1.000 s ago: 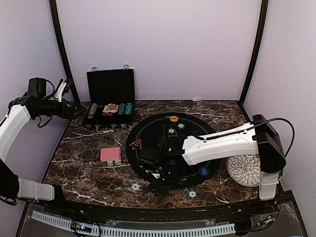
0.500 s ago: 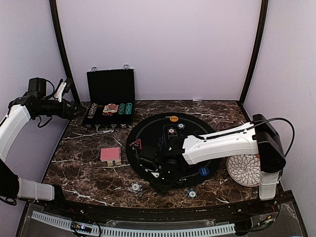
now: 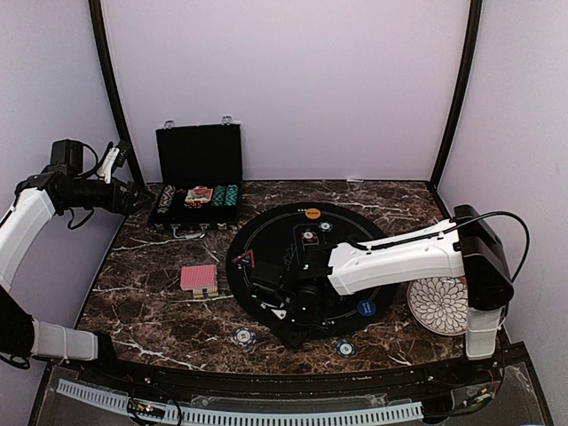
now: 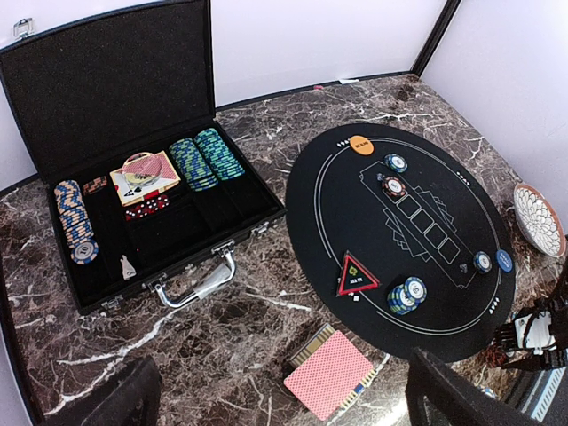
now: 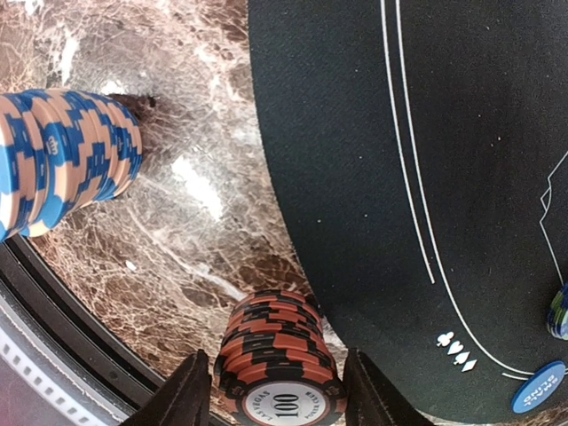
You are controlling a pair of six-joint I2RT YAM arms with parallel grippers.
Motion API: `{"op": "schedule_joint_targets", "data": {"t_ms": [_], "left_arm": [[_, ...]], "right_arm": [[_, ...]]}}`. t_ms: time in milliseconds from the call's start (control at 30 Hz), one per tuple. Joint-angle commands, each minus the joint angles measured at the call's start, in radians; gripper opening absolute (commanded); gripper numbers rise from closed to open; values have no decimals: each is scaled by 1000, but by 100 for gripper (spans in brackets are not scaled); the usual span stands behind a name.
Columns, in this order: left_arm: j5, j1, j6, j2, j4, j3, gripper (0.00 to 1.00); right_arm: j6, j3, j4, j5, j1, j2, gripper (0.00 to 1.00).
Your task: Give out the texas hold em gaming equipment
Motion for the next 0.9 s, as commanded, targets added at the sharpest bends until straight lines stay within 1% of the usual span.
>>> {"op": "schedule_joint_targets", "data": {"t_ms": [0,233,467,633,700,867], "left_arm": [[14,5,12,-29,-13,4,99],[15,6,10,-28,-12,5,99],[13,6,12,-27,-11,6,99],[14,6,13,-28,-12,4,99],[15,6,13,-28,-12,4,99],[16,5,13,-29,-12,4,99]], "right_arm": [[-4,-10,3,-4,-6,11,49],[-8,-10,-6,-1,-9,8,39],[-13,28,-40,12,-16,2,20],[-14,74,-79,28,-27,-8,11],[-13,103,-97,36,-36,-15,9],[-23,169,-116,59,-71,-13,9]]}}
